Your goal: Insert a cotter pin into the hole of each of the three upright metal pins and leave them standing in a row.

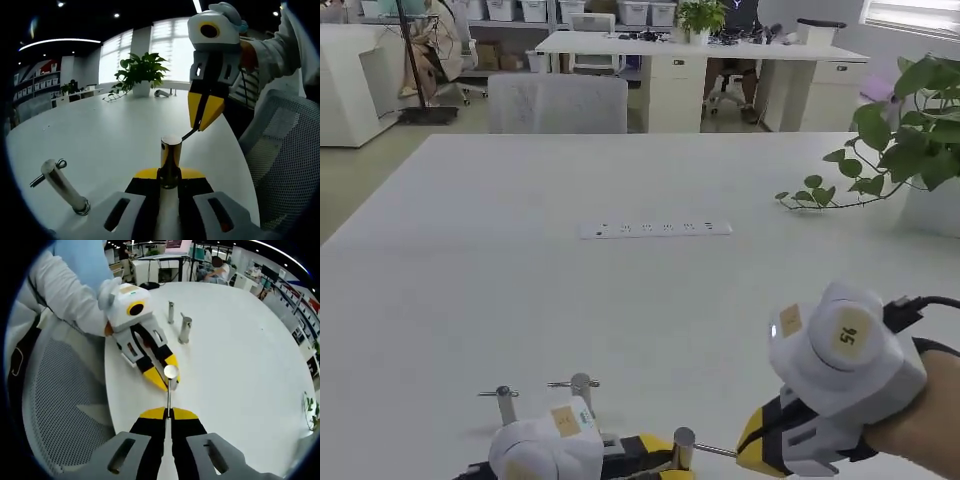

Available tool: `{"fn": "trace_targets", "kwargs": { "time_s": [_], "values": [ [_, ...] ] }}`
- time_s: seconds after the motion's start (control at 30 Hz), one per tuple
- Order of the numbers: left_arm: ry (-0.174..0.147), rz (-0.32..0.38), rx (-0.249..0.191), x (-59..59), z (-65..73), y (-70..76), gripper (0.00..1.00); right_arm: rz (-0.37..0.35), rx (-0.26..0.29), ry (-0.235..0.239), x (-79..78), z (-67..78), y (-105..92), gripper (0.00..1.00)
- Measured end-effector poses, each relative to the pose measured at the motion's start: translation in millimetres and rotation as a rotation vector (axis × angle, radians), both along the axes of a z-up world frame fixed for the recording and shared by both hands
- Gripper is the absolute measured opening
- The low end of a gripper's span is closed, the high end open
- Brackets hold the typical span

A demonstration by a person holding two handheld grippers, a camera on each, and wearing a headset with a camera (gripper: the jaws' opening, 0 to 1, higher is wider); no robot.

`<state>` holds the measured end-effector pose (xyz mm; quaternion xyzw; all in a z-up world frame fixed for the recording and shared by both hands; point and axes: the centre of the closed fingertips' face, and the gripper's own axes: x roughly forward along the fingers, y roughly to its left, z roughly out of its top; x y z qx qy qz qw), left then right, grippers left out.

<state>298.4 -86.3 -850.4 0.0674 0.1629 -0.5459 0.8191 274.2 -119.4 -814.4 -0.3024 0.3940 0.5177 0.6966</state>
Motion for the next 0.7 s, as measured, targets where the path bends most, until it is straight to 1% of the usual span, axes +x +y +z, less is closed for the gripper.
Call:
{"fn": "trace_targets", "kwargs": {
  "time_s": [0.3, 0.7],
  "values": [
    [0.001, 0.0, -0.001, 0.1, -0.2, -0.6, 0.11, -0.009, 0.011, 0.0, 0.4, 0.8, 1.3, 0.04],
    [0.006, 0.003, -0.006, -0.1, -0.8, -0.2, 0.11, -0.014, 0.022, 0.01, 1.7, -2.2, 9.9, 0.04]
  ]
}}
